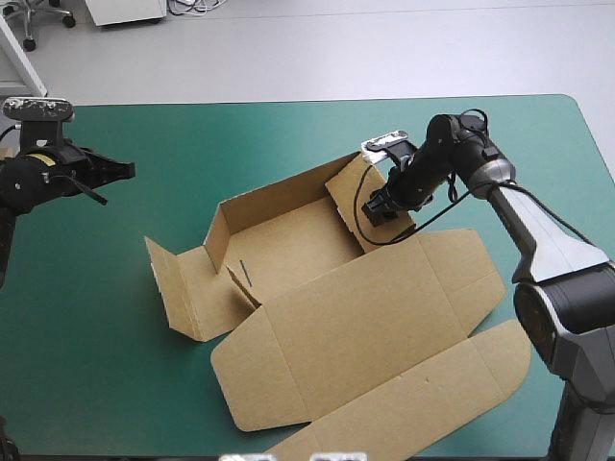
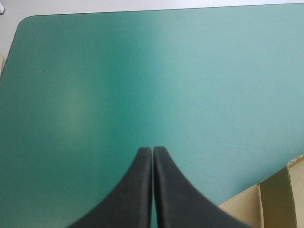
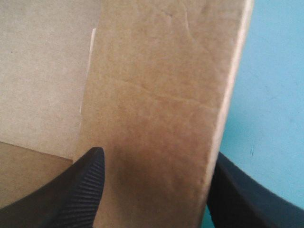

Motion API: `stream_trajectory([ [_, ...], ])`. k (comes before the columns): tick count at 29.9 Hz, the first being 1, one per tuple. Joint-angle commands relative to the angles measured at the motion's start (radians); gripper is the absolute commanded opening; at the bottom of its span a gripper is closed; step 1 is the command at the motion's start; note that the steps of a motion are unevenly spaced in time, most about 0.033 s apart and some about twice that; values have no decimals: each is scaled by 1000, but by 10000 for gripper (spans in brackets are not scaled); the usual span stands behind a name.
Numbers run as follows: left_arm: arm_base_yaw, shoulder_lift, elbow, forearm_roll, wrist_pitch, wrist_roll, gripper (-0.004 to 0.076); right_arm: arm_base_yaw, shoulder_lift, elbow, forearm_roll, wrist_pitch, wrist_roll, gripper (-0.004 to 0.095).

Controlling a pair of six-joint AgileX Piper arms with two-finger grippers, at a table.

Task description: Fold the box

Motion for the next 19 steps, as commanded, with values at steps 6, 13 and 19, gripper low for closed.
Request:
stream_trajectory([
  [6, 2, -27, -25, -14, -61, 0, 0, 4, -17, -81, 3, 49, -12, 565],
  [13, 2, -27, -25, -14, -61, 0, 0, 4, -17, -81, 39, 39, -22, 563],
  [19, 2, -27, -25, -14, -59, 0, 0, 4, -17, -81, 9, 34, -22, 234],
])
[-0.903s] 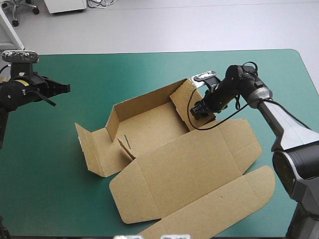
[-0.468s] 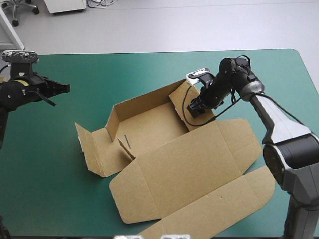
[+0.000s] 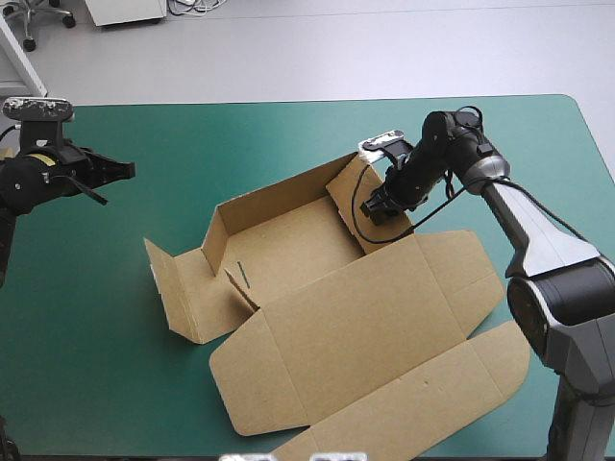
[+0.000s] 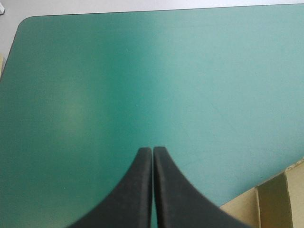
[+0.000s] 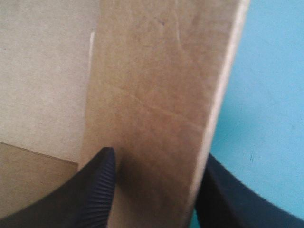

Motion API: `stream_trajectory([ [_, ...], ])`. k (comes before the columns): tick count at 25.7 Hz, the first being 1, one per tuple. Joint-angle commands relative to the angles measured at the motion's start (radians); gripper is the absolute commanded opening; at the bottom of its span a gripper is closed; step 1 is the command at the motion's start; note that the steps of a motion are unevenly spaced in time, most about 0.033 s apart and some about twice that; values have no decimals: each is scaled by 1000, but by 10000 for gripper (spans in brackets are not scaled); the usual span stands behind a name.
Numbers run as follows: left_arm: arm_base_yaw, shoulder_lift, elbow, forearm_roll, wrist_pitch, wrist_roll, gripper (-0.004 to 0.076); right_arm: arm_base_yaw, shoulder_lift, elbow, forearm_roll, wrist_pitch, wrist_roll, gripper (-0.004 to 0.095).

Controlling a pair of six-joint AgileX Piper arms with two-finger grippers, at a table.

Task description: Fold the box

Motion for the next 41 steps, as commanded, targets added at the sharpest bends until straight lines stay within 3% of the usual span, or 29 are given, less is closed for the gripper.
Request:
stream_trajectory([
  [1, 2, -28, -25, -14, -57, 0, 0, 2, -54, -32, 2, -2, -13, 144],
  [2, 2, -28, -25, -14, -55, 0, 0, 2, -54, -32, -8, -2, -13, 30],
  [3, 2, -28, -25, -14, -55, 0, 0, 2, -54, -32, -18, -2, -5, -13],
  [8, 2, -28, -25, -14, -55, 0, 0, -1, -54, -32, -62, -2, 61, -17],
  [16, 0, -30, -25, -17, -57, 0, 0, -80, -121, -32, 8, -28, 67, -17],
  [22, 0, -30, -25, -59, -67, 4, 0, -233, -230, -32, 179, -19, 51, -17],
  [30, 0, -30, -25, -99, -56, 7, 0, -358, -356, -32, 402, -9, -5, -17],
  [35, 0, -30, -25, -188, -42, 69, 0, -367, -453, -32, 402, -67, -8, -17],
  [37, 0, -30, -25, -195, -42, 71, 1, -372, -490, -32, 353, -87, -9, -17],
  [41, 0, -54, -25, -198, -54, 78, 1, -472, -504, -32, 364, -93, 6, -17],
])
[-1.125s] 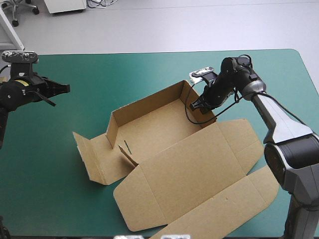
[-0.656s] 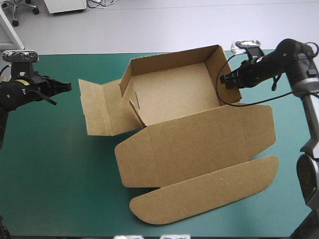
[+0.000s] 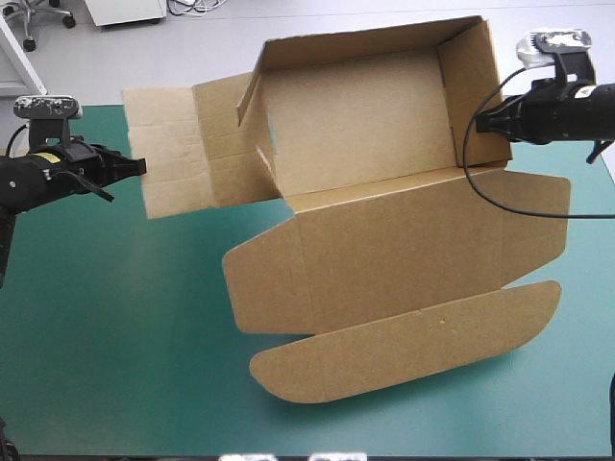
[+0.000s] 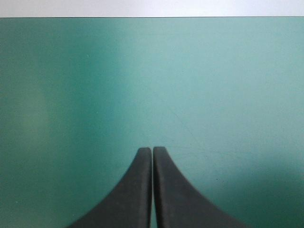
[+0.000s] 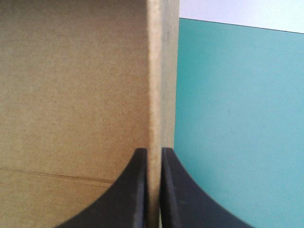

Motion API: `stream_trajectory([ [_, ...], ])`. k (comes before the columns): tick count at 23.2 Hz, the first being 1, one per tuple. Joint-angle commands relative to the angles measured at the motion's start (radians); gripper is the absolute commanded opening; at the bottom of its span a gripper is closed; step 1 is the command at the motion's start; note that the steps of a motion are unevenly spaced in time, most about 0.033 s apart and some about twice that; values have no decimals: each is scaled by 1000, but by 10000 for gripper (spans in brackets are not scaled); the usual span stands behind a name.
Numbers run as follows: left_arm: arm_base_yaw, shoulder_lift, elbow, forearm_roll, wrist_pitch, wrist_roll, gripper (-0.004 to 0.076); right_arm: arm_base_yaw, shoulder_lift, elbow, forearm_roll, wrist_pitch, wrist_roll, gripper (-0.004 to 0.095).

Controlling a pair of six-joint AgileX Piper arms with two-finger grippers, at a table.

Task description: Fold the box

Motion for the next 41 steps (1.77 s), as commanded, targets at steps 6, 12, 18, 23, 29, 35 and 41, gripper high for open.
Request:
stream_trajectory([
  [6, 33, -84, -25, 1, -82, -32, 1, -76, -36, -31, 178, -29, -24, -18],
  [12, 113, -36, -25, -113, -72, -23, 2, -76, -37, -31, 232, -17, -47, -19],
  [18, 158, 36, -25, -341, -13, 134, 2, -76, -37, -31, 325, 14, -76, -18],
  [23, 158, 95, -25, -634, 67, 326, 2, -73, -37, -31, 413, 42, -79, -17],
  [29, 158, 139, -25, -936, 260, 506, 2, 69, -36, -31, 271, 12, -56, -17],
  [35, 129, 128, -25, -985, 395, 525, 1, 74, 7, -31, 238, -20, -40, -17],
  [41, 75, 124, -25, -981, 433, 525, 1, 74, 52, -31, 234, -34, -41, -17],
])
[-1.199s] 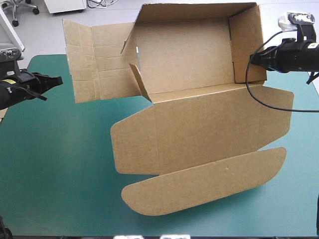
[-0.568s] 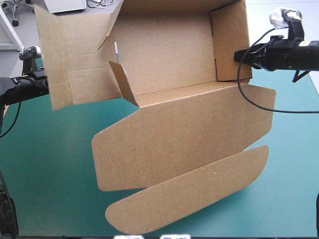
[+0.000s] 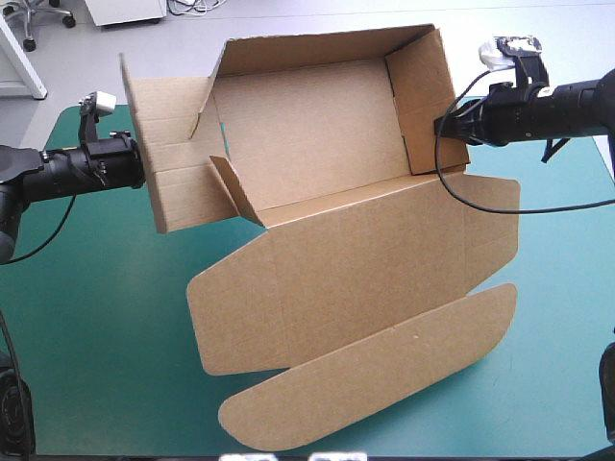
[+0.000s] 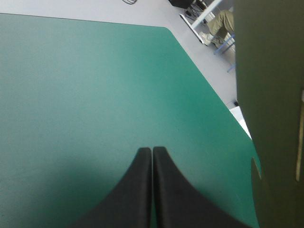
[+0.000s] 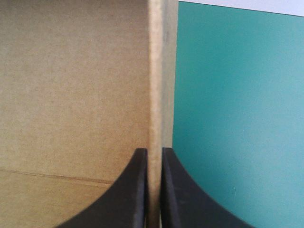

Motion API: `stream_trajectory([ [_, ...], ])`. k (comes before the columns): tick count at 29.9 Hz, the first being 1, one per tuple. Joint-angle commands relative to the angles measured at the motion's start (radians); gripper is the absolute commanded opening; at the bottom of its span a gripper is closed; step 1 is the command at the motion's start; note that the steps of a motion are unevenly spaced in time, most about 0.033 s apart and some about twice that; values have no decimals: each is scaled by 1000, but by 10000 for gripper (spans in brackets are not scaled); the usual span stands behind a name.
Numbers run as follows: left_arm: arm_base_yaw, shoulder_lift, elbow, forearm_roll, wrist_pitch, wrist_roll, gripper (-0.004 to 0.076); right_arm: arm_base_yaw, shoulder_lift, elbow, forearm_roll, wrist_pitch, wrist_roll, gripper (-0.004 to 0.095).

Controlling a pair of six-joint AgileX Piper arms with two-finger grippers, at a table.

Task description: Fold the box

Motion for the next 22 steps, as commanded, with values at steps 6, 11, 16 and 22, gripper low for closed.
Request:
stream_trajectory([
  [6, -24, -64, -26, -117, 13, 8, -10, -1, -4, -31, 41, -83, 20, -17],
  [11, -33, -74, -26, -123, -3, -13, -10, -1, 17, -31, 30, -93, 29, -16],
  [16, -56, -74, -26, -107, -16, -26, -9, -1, 28, -31, 25, -95, 31, -17],
  [22, -57, -74, -26, -120, -17, -23, -1, -1, 34, -31, 25, -95, 31, -16],
])
